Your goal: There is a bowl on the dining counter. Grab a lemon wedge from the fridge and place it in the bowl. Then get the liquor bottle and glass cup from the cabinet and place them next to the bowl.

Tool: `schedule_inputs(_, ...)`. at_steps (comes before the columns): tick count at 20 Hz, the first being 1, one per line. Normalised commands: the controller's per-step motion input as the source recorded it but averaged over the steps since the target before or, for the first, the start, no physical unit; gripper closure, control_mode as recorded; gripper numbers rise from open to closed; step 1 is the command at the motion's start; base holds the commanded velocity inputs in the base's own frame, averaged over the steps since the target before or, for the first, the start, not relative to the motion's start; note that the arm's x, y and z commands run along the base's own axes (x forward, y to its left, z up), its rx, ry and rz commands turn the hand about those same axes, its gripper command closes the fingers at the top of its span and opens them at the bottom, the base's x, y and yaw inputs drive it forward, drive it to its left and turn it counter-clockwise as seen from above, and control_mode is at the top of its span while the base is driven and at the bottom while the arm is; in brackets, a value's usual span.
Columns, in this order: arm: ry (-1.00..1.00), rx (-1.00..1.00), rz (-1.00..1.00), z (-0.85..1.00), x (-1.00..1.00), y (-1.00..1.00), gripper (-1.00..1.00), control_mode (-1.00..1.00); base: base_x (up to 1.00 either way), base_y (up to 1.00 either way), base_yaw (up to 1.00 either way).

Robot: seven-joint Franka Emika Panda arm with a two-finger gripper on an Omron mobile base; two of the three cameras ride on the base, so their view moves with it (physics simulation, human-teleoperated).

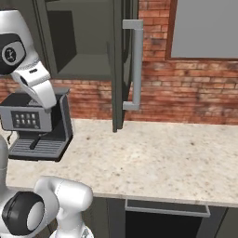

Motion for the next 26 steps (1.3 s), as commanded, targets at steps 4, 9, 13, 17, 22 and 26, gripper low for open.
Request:
schedule_inputs(4,-0.19,0.00,-0.06,0.39,0.01,-0.17,-1.00,-1.00,0.00,0.00,0.00)
schedule_inputs(9,-0.30,0.00,-0.07,0.46,0.00,-0.06,-1.00,-1.00,0.00,0.00,0.00)
schedule_inputs(13,-0.30,0.00,-0.09,0.38,0.00,-0.07,-1.00,-1.00,0.00,0.00,0.00)
schedule_inputs(17,-0.31,0.00,-0.14,0.26,0.01,-0.03,-1.00,-1.00,0.00,0.00,0.00)
schedule_inputs(22,-0.29,0.00,-0.25,0.05,0.10,0.00,-1.00,-1.00,0.00,0.00,0.00)
schedule_inputs(26,-0.25,0.00,-0.33,0.00,0.31,0.00,-1.00,-1.00,0.00,0.00,0.00)
